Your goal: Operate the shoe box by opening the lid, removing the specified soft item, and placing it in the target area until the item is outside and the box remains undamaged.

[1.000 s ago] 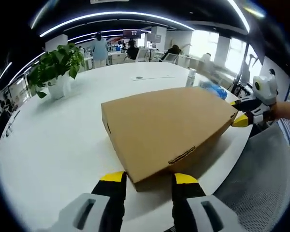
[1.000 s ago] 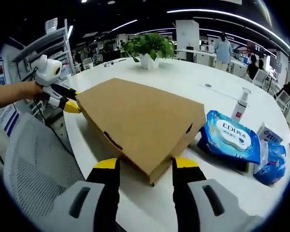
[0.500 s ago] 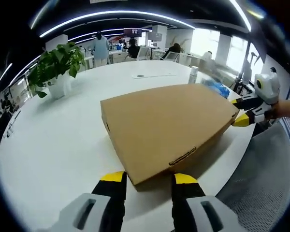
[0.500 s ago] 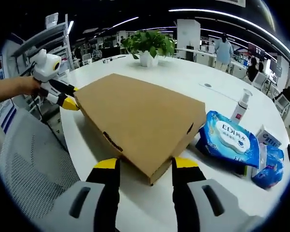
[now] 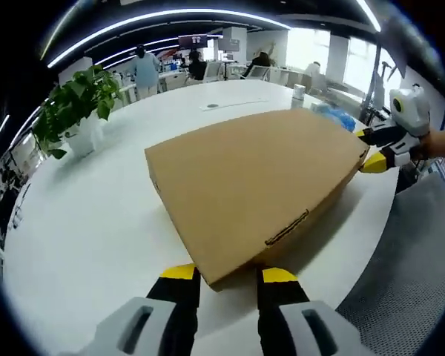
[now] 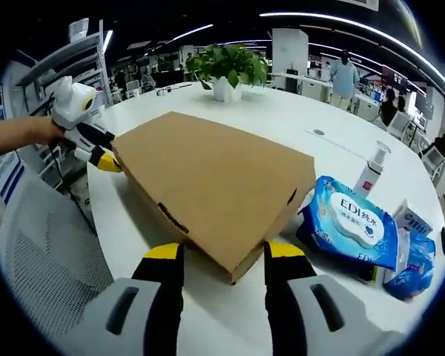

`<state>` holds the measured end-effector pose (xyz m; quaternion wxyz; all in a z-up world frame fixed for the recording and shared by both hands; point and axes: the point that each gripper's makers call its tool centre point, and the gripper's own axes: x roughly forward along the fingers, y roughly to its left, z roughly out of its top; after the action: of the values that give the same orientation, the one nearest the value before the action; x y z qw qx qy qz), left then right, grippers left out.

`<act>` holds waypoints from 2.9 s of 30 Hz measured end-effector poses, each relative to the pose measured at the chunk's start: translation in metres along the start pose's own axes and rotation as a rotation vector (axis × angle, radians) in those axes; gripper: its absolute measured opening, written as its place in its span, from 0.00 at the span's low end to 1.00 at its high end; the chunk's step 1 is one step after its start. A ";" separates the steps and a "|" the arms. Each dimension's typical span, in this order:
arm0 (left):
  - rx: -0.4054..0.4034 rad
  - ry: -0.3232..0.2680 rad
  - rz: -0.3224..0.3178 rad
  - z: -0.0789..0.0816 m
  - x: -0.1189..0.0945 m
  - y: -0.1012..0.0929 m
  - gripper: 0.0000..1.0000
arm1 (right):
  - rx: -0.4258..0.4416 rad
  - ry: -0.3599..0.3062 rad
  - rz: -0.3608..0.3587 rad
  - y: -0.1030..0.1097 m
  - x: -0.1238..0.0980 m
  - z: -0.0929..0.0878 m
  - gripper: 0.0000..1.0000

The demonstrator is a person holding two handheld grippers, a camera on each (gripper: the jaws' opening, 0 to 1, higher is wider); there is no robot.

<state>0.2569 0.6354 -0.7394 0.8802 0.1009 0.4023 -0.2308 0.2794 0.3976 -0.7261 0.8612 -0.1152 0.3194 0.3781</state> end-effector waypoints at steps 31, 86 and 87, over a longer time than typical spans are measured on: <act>-0.010 0.006 -0.009 0.042 0.038 0.043 0.30 | 0.011 0.000 -0.010 -0.043 0.039 0.034 0.40; -0.072 -0.154 0.059 0.068 -0.003 0.035 0.50 | -0.015 -0.087 -0.101 -0.072 0.001 0.053 0.47; -0.072 -0.159 0.058 0.067 -0.006 0.031 0.51 | -0.009 -0.092 -0.107 -0.072 -0.005 0.051 0.48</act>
<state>0.3134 0.6404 -0.6909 0.9187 0.0624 0.3360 -0.1979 0.3532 0.3679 -0.6866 0.8933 -0.1187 0.2713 0.3381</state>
